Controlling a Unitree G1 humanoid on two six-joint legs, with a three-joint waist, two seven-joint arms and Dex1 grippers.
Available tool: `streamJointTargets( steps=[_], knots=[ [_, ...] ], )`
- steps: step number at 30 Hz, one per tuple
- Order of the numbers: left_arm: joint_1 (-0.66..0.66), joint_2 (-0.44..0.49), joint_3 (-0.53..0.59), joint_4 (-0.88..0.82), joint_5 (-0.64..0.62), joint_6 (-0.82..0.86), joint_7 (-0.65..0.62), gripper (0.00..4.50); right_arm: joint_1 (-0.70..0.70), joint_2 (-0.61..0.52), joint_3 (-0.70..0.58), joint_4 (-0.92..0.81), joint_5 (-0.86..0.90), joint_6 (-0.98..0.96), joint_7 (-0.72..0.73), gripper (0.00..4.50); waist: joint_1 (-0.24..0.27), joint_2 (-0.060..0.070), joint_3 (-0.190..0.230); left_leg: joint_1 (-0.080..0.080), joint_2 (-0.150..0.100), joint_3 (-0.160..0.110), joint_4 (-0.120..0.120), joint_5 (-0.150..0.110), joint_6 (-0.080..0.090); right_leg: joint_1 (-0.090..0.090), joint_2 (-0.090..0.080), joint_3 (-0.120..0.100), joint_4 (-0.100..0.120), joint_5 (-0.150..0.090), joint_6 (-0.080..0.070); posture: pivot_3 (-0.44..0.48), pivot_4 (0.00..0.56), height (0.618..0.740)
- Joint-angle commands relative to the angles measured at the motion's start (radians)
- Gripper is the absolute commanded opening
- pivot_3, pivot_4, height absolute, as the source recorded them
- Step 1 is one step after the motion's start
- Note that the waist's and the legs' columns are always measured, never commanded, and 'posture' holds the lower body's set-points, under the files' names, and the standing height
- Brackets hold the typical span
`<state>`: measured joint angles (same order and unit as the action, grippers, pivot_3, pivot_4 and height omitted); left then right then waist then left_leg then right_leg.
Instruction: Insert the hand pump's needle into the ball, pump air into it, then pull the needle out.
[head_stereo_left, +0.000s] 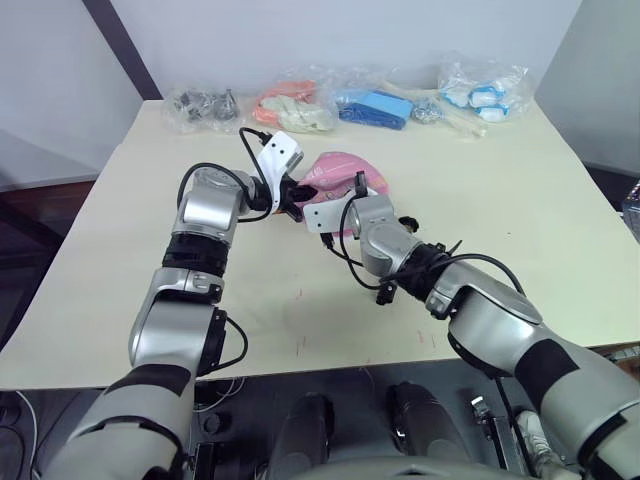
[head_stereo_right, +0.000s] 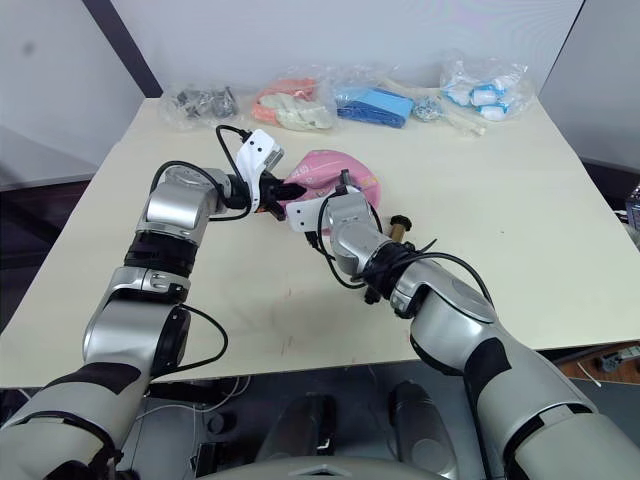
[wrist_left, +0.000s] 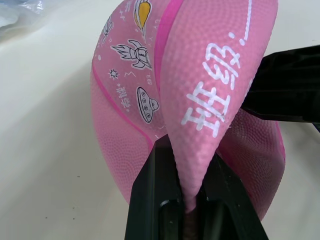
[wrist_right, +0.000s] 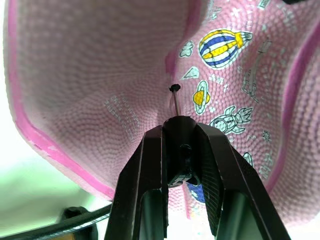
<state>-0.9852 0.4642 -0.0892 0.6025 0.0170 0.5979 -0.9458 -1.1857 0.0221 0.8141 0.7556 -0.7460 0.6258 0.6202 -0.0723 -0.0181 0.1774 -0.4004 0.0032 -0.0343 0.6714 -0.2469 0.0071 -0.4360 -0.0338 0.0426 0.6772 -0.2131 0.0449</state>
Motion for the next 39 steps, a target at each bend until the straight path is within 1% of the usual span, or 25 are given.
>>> streamJointTargets(
  steps=[1,2,6,14,17,20,23,33,39],
  knots=[
    [0.001,-0.015,-0.035,-0.003,-0.04,0.005,-0.087,0.05,-0.002,0.038,-0.059,-0.039,0.044,0.023,0.031,0.33,0.0,0.0,0.0,0.0,0.0,0.0,0.0,0.0,0.0,0.0,0.0,0.0,0.0,0.0,0.0,0.0,0.15,0.74],
    [0.001,-0.015,-0.035,-0.003,-0.039,0.005,-0.089,0.05,0.0,0.045,-0.075,-0.042,0.057,0.031,0.041,0.33,0.0,0.0,0.0,0.0,0.0,0.0,0.0,0.0,0.0,0.0,0.0,0.0,0.0,0.0,0.0,0.0,0.15,0.74],
    [0.0,-0.013,-0.034,0.001,-0.038,0.001,-0.097,0.05,-0.015,0.041,-0.067,-0.017,0.034,0.009,0.035,0.33,0.0,0.0,0.0,0.0,0.0,0.0,0.0,0.0,0.0,0.0,0.0,0.0,0.0,0.0,0.0,0.0,0.15,0.74],
    [0.0,-0.013,-0.033,0.004,-0.038,-0.003,-0.105,0.05,-0.03,0.045,-0.087,0.013,0.044,-0.024,0.046,0.33,-0.001,0.0,0.0,0.0,0.0,0.0,0.0,0.0,0.0,0.0,0.0,0.0,0.0,0.0,0.0,0.0,0.15,0.74],
    [0.005,-0.016,-0.032,-0.003,-0.041,0.002,-0.107,0.05,-0.043,0.057,-0.078,0.044,0.039,-0.054,0.045,0.33,-0.001,0.0,0.0,0.0,0.0,0.0,0.0,0.0,0.0,0.0,0.0,0.0,0.0,0.0,0.0,0.0,0.15,0.74],
    [0.005,-0.017,-0.025,-0.005,-0.046,0.01,-0.106,0.05,-0.048,0.081,-0.043,0.09,0.015,-0.092,0.034,0.33,-0.002,0.0,0.0,0.001,0.0,0.0,0.0,0.0,0.0,0.0,0.0,0.0,0.0,0.0,0.0,0.0,0.15,0.74],
    [0.011,-0.015,-0.022,-0.017,-0.052,0.02,-0.107,0.05,-0.058,0.101,-0.047,0.139,0.009,-0.115,0.008,0.33,-0.009,0.0,0.0,0.002,0.0,0.0,-0.001,0.0,0.0,0.001,0.001,0.0,0.0,0.0,0.0,0.0,0.15,0.74],
    [0.028,-0.006,-0.02,-0.05,-0.061,0.05,-0.115,0.05,-0.095,0.156,-0.114,0.276,0.038,-0.192,-0.067,0.33,-0.025,-0.001,-0.001,0.005,0.001,0.0,-0.001,0.0,0.0,0.003,0.001,0.0,0.0,0.0,0.0,0.0,0.15,0.74],
    [0.037,0.004,-0.019,-0.065,-0.067,0.064,-0.119,0.05,-0.114,0.186,-0.176,0.301,0.086,-0.203,-0.058,0.33,-0.029,-0.002,-0.001,0.006,0.002,0.0,-0.001,0.0,0.0,0.003,0.003,0.001,0.0,0.0,0.0,0.0,0.15,0.74]
  ],
)
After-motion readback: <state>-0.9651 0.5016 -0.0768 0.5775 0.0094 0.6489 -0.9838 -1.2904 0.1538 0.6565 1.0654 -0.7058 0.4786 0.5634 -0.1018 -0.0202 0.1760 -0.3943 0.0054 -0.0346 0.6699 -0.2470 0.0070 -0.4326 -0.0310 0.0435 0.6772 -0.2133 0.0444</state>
